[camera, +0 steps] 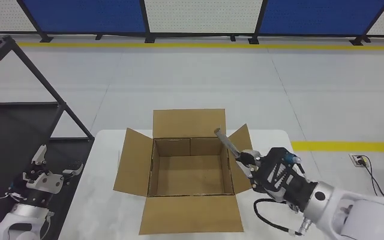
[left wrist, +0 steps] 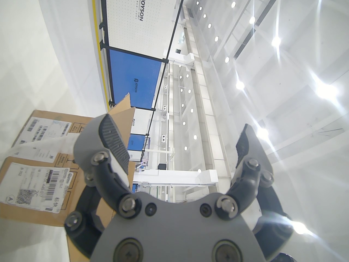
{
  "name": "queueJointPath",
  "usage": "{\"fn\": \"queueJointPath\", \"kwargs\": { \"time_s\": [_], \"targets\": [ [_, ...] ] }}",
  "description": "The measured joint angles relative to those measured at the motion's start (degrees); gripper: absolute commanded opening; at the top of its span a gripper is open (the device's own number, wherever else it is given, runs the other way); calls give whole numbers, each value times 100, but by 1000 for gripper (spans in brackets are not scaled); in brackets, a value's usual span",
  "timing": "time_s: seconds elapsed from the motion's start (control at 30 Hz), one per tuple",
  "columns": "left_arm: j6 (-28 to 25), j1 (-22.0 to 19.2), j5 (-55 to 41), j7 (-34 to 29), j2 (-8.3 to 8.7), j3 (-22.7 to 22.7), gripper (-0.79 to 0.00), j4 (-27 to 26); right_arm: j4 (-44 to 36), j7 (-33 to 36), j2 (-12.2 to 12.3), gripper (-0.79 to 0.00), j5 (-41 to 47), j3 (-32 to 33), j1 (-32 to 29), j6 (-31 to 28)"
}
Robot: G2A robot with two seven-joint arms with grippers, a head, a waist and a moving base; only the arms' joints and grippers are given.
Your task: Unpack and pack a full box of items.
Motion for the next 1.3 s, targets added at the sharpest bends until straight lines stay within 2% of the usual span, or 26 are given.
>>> {"fn": "queueJointPath", "kwargs": {
  "time_s": [0.1,0.17,0.73,0.97,1.1,1.3],
  "targets": [
    [0,0,0,0,0,0,0,0,551,-51,-92,-785,531,-607,722,123],
    [0,0,0,0,0,0,0,0,674,-33,-103,-785,621,-697,924,112],
    [0,0,0,0,0,0,0,0,754,-200,-116,-785,494,-786,834,206],
    [0,0,0,0,0,0,0,0,1274,-347,-250,-785,679,-1301,1378,796],
    [0,0,0,0,0,0,0,0,1861,-414,-373,-785,929,-1709,1817,1094],
    [0,0,0,0,0,0,0,0,2627,31,-612,-785,698,-2580,2576,1835]
  ]
}}
